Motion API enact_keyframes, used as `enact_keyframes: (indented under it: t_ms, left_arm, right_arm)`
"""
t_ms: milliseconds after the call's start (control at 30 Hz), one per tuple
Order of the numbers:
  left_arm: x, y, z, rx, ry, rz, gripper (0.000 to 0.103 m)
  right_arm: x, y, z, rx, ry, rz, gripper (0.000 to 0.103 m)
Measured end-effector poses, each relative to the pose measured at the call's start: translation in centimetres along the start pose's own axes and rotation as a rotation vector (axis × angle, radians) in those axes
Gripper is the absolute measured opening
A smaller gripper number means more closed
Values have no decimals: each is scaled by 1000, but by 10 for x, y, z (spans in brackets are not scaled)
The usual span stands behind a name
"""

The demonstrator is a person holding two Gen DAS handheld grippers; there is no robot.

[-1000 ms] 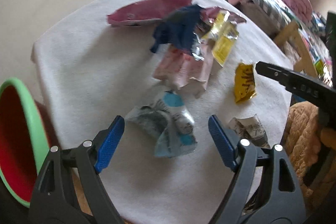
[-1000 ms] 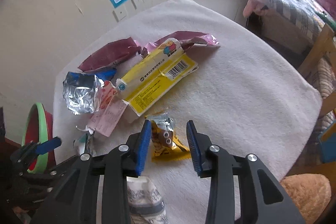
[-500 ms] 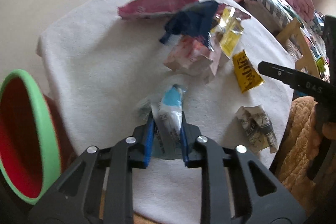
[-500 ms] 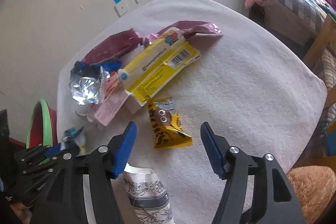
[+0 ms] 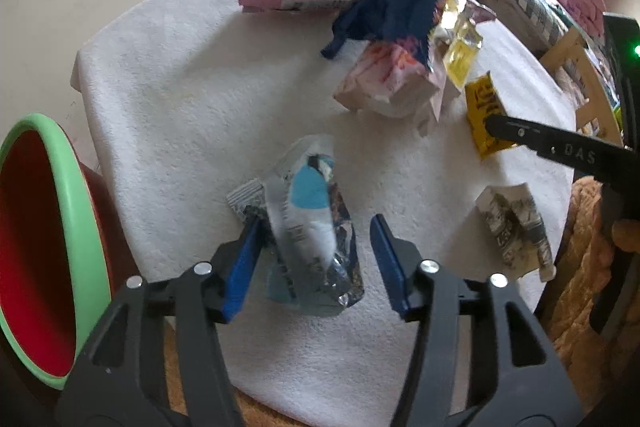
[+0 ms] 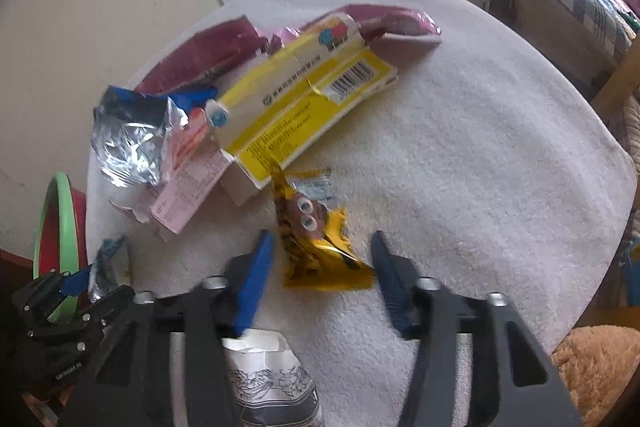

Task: Collect trash
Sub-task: 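Grasp the clear-and-blue plastic wrapper with the left gripper while the right grasps brown-yellow snack packet, then carry the plastic wrapper and snack packet over the bucket and open both grippers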

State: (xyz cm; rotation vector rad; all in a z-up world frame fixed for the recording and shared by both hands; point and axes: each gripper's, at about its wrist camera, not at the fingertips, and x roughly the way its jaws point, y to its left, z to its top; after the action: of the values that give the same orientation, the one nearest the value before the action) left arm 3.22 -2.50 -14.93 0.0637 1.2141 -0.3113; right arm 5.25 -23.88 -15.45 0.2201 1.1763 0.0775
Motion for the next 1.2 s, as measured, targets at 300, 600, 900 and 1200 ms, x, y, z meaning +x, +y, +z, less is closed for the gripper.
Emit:
enact_keyframes:
  t_ms: [300,600,900,1200]
  left_arm:
    - [-5,8,2,-25,-12,5,27]
    - [-33,20,7,-47,-95,29,25]
    - [-58,34,9,-84,-160,50,25]
    - [-69,44,10,-108,-192,61,25]
  right_arm:
    - [-32,-2,4,24,-116,20,38]
    - [-54,15,10,1,-178,46,38]
    - [-71,40,14,-49,-212,83,38]
    - [-79,64,12,-96,-224,120,38]
